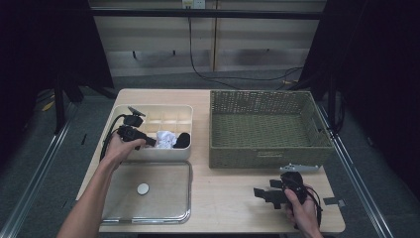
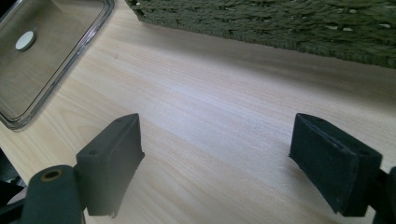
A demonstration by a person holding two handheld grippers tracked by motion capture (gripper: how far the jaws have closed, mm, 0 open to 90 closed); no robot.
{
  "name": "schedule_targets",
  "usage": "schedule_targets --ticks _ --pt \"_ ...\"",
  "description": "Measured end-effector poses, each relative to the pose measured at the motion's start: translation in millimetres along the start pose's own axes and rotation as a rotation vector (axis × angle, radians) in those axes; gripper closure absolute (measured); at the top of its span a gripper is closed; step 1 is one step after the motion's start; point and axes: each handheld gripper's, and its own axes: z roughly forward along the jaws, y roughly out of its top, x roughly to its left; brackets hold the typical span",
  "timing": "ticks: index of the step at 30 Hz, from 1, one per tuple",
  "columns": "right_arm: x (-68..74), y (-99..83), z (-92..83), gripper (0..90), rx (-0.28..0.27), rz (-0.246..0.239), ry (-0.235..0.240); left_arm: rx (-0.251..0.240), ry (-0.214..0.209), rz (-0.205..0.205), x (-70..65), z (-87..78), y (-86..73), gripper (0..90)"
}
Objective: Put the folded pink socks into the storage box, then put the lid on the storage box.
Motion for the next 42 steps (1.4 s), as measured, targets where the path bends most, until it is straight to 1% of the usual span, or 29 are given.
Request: schedule_targets --ticks 1,3,4,5,6,8,10,12,13,15,17,19,20,21,22,23,27,28,30,32,33,35,36,37,38,39,40,41,42 --pt "0.3 0.3 -0.3 16.5 -0.001 0.002 -0.001 0.001 0.001 -0.005 -0.2 -0.4 -0.2 75.1" --pt "0.0 0.8 -0.4 16.4 -0.007 0.007 0.002 -0.017 -0.013 -0.017 1.3 -1.0 -2.0 74.0" --pt "-0.2 1.1 -0.3 16.4 -0.008 0.006 0.000 -0.029 -0.031 -0.026 3.6 -2.1 -3.3 72.8" --pt "-0.3 1.3 -0.2 16.5 -0.008 0.008 -0.001 -0.050 -0.043 -0.044 3.6 -2.3 -4.9 69.8" --pt "-0.3 1.4 -0.2 16.5 -0.009 0.008 0.000 -0.050 -0.042 -0.032 5.2 -3.6 -5.9 69.4" --pt "-0.7 1.8 0.1 16.5 -0.010 0.009 -0.003 -0.056 -0.056 -0.043 5.3 -4.5 -6.0 65.6" --pt "-1.2 2.1 0.5 16.5 -0.017 0.012 0.000 -0.054 -0.053 -0.033 4.8 -5.6 -5.9 63.0" --pt "-1.3 2.7 0.5 16.5 -0.016 0.014 -0.004 -0.063 -0.059 -0.033 3.0 -6.3 -6.7 58.2" --pt "-1.6 2.9 0.4 16.5 -0.014 0.016 -0.003 -0.064 -0.063 -0.035 2.9 -6.9 -6.6 55.8" --pt "-1.8 3.3 0.5 16.5 -0.013 0.010 -0.006 -0.083 -0.070 -0.047 2.0 -7.6 -7.4 52.7" --pt "-1.4 3.1 0.1 16.4 -0.019 0.011 -0.006 -0.098 -0.067 -0.049 0.3 -10.4 -8.7 47.5" --pt "-0.9 2.7 -0.2 16.4 -0.018 0.013 -0.007 -0.100 -0.059 -0.036 -0.8 -13.7 -9.9 45.0" --pt "-0.6 2.3 0.0 16.4 -0.018 0.015 -0.007 -0.108 -0.059 -0.044 -1.8 -14.9 -10.9 43.7" --pt "-0.5 2.2 0.2 16.4 -0.017 0.012 -0.007 -0.102 -0.054 -0.041 -1.9 -16.3 -11.7 41.7" --pt "-0.5 2.1 0.4 16.4 -0.017 0.008 -0.004 -0.117 -0.056 -0.052 -2.3 -16.6 -12.8 39.1" --pt "-0.1 2.2 0.4 16.4 -0.018 0.009 0.000 -0.107 -0.063 -0.040 -0.7 -18.1 -14.4 37.3" --pt "0.3 1.8 0.2 16.7 -0.019 0.013 0.006 -0.147 -0.057 -0.046 -0.3 -24.1 -19.7 33.8" --pt "0.5 1.8 0.0 16.7 -0.021 0.014 0.008 -0.144 -0.043 -0.035 -0.7 -26.5 -20.5 32.1" --pt "0.7 1.8 0.2 16.9 -0.023 0.020 0.009 -0.153 -0.049 -0.032 -2.1 -30.8 -22.3 31.1" --pt "0.8 2.4 0.7 16.8 -0.021 0.021 0.012 -0.153 -0.032 -0.027 -1.6 -34.9 -23.9 28.7" --pt "0.7 3.0 1.4 17.2 -0.021 0.022 0.010 -0.154 -0.037 -0.023 -1.2 -36.5 -25.1 27.3" --pt "1.0 4.6 3.0 17.7 -0.017 0.021 0.009 -0.150 -0.023 -0.025 -1.1 -40.2 -27.3 25.7" --pt "1.6 5.3 3.5 17.7 -0.017 0.020 0.008 -0.157 -0.025 -0.023 -1.2 -42.2 -28.9 23.7" --pt "2.4 5.9 3.9 17.7 -0.016 0.020 0.009 -0.161 -0.030 -0.026 -1.3 -44.2 -30.7 23.4" --pt "3.4 6.2 4.6 17.7 -0.017 0.018 0.010 -0.170 -0.015 -0.031 -1.6 -46.2 -32.7 23.7" --pt "4.6 6.3 5.1 17.7 -0.014 0.013 0.010 -0.169 -0.004 -0.022 -1.3 -47.9 -34.2 24.8" --pt "5.9 6.2 5.5 17.8 -0.012 0.017 0.012 -0.176 -0.014 -0.029 -2.3 -49.2 -36.1 25.5" --pt "7.2 6.1 6.1 17.8 -0.011 0.012 0.013 -0.175 -0.019 -0.023 -2.6 -51.3 -38.3 26.7" --pt "8.9 6.1 6.8 17.7 -0.007 0.002 0.016 -0.179 -0.005 -0.020 -3.2 -53.4 -40.4 28.0"
